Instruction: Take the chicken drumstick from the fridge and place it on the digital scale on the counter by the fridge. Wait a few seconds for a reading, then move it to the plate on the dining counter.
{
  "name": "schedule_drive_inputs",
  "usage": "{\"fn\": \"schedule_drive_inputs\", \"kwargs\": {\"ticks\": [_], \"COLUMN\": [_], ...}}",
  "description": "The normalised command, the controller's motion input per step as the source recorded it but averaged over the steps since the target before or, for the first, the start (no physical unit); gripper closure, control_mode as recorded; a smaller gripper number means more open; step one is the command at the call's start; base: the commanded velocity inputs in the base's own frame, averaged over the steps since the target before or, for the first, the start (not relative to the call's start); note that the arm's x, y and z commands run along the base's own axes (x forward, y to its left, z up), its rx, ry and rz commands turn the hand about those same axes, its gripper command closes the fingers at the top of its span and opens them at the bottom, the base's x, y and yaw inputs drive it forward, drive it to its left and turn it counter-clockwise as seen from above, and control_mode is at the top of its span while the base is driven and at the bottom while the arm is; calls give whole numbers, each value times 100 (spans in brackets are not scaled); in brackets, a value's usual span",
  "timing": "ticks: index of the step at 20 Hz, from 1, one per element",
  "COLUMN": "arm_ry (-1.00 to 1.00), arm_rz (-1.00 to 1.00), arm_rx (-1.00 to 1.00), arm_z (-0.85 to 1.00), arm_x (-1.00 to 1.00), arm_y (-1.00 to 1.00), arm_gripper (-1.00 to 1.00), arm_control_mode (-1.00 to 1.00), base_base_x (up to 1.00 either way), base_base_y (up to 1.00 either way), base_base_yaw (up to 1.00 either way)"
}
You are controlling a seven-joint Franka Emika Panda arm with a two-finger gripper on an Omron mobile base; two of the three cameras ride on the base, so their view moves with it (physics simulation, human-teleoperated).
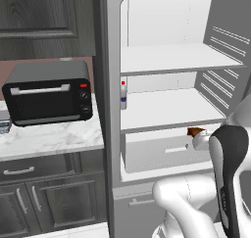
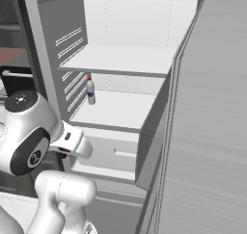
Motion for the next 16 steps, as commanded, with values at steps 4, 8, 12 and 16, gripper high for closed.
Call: {"fn": "schedule_drive_inputs", "kwargs": {"ticks": [4, 8, 12, 16], "arm_ry": [0, 0, 0, 0], "arm_rz": [2, 1, 1, 0], "arm_rx": [4, 3, 0, 0], "arm_z": [-21, -19, -3, 0], "arm_x": [0, 0, 0, 0], "arm_y": [0, 0, 0, 0], "arm_gripper": [100, 100, 100, 100], "arm_control_mode": [-100, -100, -100, -100], "base_base_x": [0, 0, 0, 0], "base_base_y": [0, 0, 0, 0], "base_base_yaw": [0, 0, 0, 0]}}
